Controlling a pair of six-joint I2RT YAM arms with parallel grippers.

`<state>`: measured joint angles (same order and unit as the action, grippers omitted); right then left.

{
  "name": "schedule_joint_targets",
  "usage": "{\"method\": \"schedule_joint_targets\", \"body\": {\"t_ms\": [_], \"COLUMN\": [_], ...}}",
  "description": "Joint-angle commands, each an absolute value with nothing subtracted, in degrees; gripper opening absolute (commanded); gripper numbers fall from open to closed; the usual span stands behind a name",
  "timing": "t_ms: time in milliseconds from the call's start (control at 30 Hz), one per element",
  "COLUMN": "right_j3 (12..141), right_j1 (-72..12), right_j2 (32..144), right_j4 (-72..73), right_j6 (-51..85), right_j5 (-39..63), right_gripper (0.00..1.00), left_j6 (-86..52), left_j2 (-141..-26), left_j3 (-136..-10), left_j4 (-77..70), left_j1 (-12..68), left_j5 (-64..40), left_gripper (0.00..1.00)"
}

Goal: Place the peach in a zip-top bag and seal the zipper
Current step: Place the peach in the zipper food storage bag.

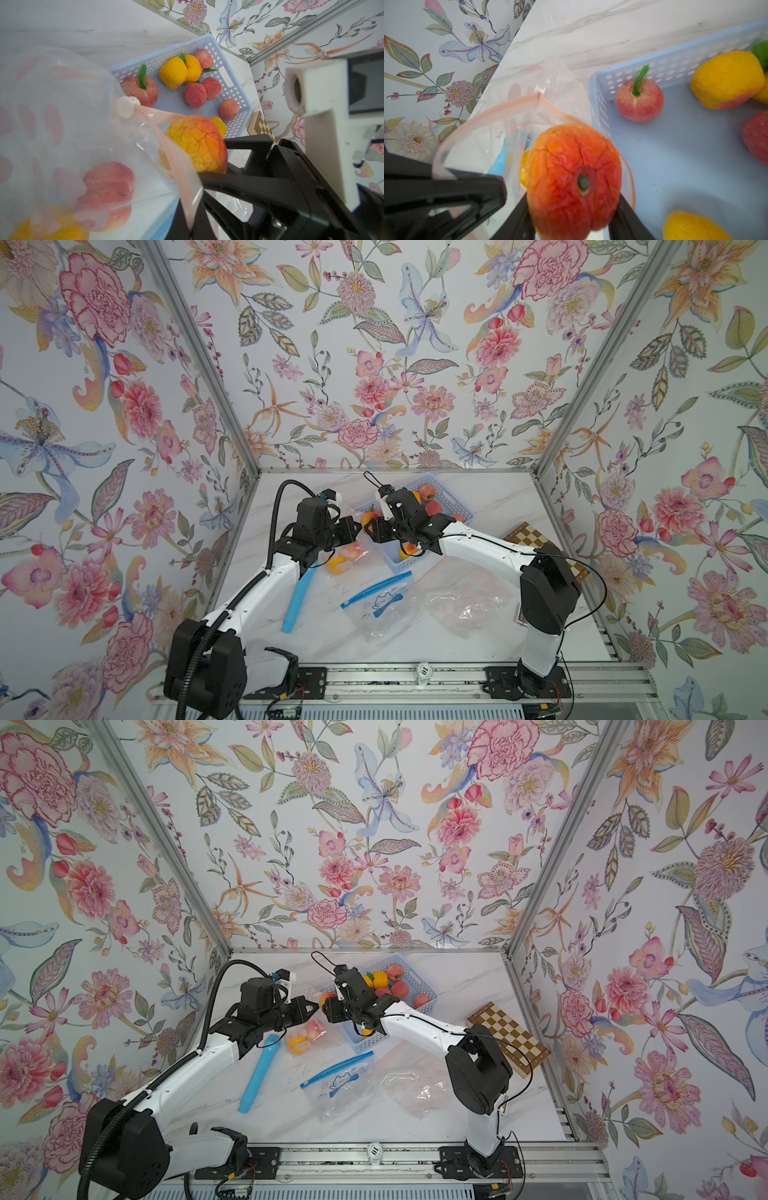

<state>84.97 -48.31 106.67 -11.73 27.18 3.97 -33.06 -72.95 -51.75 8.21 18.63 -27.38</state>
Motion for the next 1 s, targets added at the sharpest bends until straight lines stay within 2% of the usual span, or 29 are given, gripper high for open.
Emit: {"method": "schedule_joint_targets", "body": {"t_ms": [0,300,967], "right_j3": [87.0,87.3,86.6], "right_j1": [-48.7,-48.7,-48.8], "right_j2": [107.2,107.1,105.4], "right_j4": [-13.0,-14.1,-15.1], "right_j6": [26.5,26.2,25.5], "right_j5": [2.4,0.9,0.2], "right_gripper": [0.52,0.63,0.71], "left_j6": [-34.0,-34.9,-36.9], "left_j2": [-71.5,-72.2,-77.1], "left_j3": [-52.2,-52.0,-51.6], "left_j4": [9.4,8.2,3.7], "left_j1": [18.0,18.0,17.8], "left_j5": [-30.5,-31.7,-31.2], "left_gripper": [0.0,0.0,0.0]}}
